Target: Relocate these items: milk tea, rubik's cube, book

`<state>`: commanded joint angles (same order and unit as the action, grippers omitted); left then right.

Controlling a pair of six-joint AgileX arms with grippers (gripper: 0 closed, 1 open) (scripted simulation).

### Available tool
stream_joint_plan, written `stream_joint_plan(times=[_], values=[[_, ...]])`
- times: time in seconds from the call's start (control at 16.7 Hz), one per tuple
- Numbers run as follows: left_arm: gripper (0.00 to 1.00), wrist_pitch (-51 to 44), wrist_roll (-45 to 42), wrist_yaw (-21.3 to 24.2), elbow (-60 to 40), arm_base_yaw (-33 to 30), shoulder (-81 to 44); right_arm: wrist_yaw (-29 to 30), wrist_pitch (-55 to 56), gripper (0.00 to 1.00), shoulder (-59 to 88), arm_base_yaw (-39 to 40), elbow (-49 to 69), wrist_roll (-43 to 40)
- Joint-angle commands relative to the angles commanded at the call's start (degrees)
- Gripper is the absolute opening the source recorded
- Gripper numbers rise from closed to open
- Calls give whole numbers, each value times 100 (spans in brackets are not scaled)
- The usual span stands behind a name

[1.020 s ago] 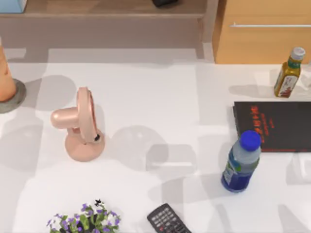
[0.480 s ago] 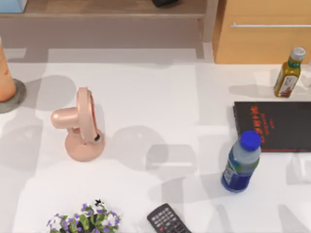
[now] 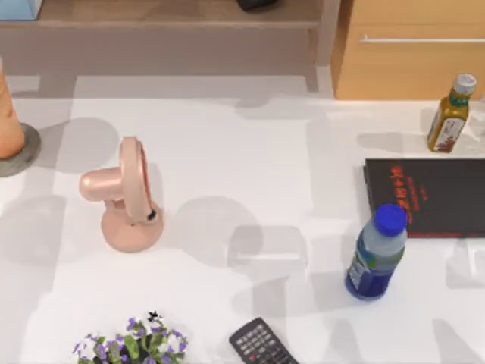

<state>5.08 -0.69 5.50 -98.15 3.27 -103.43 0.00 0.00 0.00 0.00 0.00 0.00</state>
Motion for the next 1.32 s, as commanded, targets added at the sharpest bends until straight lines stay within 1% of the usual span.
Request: stream_joint_plan(times=[0.42,0.54,0.66,0.78,0.96,1.32], values=[[100,28,0,-1,176,-22,149,0,0,100,0,0,0,0],[100,1,1,-24,401,-32,376,0,0,100,0,0,0,0],[100,-46,2,-55,832,-56,828,0,0,100,0,0,0,0],[100,-98,5,-94,1488,-81,1507,0,0,100,0,0,0,0],[100,-152,12,-170,2851,-113,2948,0,0,100,0,0,0,0],[100,-279,38,-316,6460,-197,6901,0,0,100,0,0,0,0]])
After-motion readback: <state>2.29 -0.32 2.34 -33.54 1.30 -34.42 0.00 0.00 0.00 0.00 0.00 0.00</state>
